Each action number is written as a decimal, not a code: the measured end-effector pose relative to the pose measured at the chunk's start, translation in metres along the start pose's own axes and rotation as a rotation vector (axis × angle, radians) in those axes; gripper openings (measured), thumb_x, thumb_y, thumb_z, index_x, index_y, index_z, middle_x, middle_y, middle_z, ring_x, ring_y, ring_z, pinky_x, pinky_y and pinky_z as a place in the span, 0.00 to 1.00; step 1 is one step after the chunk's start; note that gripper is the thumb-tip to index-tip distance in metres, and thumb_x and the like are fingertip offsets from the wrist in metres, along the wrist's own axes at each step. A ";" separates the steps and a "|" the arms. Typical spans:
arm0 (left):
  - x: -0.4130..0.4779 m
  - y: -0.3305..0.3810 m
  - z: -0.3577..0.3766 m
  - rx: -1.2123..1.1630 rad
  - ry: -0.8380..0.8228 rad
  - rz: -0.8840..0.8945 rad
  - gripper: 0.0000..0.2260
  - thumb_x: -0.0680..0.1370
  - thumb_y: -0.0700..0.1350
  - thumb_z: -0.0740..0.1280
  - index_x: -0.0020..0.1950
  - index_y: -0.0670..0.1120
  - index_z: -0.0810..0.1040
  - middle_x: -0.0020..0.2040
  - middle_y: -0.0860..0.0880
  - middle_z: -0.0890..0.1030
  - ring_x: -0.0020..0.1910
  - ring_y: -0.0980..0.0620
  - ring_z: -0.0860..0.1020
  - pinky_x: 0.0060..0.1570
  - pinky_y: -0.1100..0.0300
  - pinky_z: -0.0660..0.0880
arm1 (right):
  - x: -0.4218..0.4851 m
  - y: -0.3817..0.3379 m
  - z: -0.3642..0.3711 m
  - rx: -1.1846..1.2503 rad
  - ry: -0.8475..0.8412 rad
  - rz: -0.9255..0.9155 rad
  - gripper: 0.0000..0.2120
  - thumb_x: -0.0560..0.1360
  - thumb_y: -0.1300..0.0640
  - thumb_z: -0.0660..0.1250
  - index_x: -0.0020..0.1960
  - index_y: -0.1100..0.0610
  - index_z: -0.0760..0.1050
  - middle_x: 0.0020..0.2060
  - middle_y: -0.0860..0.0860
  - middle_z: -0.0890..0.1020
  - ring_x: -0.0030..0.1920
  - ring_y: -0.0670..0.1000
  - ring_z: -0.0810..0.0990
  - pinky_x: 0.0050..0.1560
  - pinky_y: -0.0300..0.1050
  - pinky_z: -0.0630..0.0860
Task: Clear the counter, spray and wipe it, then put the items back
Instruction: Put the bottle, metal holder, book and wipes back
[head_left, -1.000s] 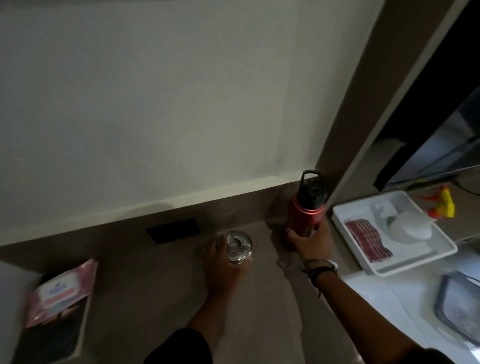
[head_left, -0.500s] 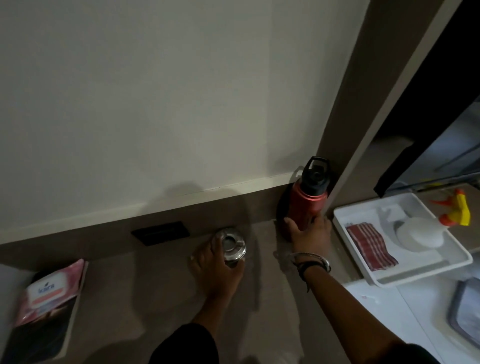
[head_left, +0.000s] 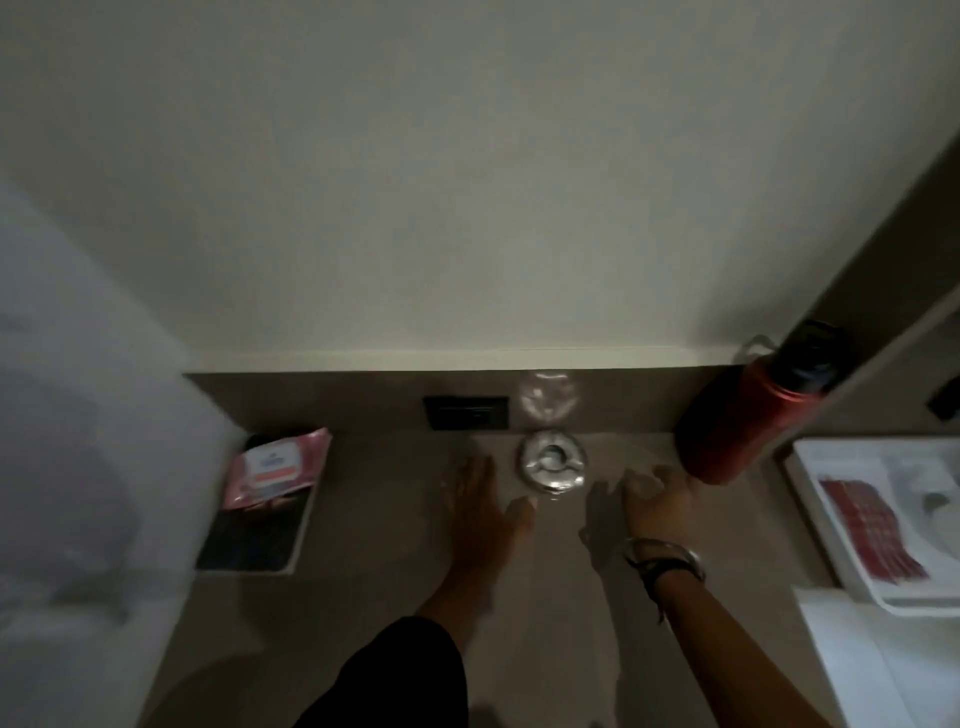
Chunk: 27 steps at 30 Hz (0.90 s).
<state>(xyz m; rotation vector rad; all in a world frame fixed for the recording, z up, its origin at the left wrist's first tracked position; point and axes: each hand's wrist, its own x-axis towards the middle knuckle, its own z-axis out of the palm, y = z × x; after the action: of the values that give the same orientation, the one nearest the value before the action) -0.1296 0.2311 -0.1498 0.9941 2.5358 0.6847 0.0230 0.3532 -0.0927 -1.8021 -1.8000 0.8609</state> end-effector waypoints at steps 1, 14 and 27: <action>-0.008 -0.016 -0.013 -0.002 0.013 -0.002 0.33 0.73 0.59 0.67 0.74 0.46 0.65 0.77 0.45 0.63 0.78 0.47 0.57 0.76 0.48 0.44 | -0.015 -0.016 0.017 -0.058 -0.051 -0.210 0.12 0.72 0.60 0.71 0.53 0.66 0.79 0.52 0.67 0.80 0.54 0.68 0.78 0.56 0.54 0.73; -0.129 -0.254 -0.107 0.195 -0.070 0.105 0.28 0.75 0.68 0.56 0.71 0.56 0.69 0.75 0.57 0.67 0.75 0.53 0.64 0.70 0.53 0.57 | -0.160 -0.248 0.316 -0.797 -0.855 -1.151 0.34 0.75 0.44 0.66 0.77 0.46 0.57 0.77 0.59 0.58 0.75 0.62 0.57 0.75 0.57 0.54; -0.127 -0.247 -0.125 0.308 -0.186 0.123 0.30 0.75 0.68 0.53 0.70 0.52 0.72 0.75 0.55 0.68 0.75 0.51 0.65 0.72 0.55 0.43 | -0.152 -0.141 0.219 -0.431 -0.192 -0.208 0.38 0.68 0.32 0.66 0.72 0.49 0.66 0.58 0.62 0.73 0.57 0.64 0.73 0.57 0.54 0.72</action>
<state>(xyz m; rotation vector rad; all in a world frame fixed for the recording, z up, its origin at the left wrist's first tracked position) -0.2321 -0.0556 -0.1646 1.2584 2.4749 0.2196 -0.2244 0.1845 -0.1309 -1.7768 -2.3954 0.6152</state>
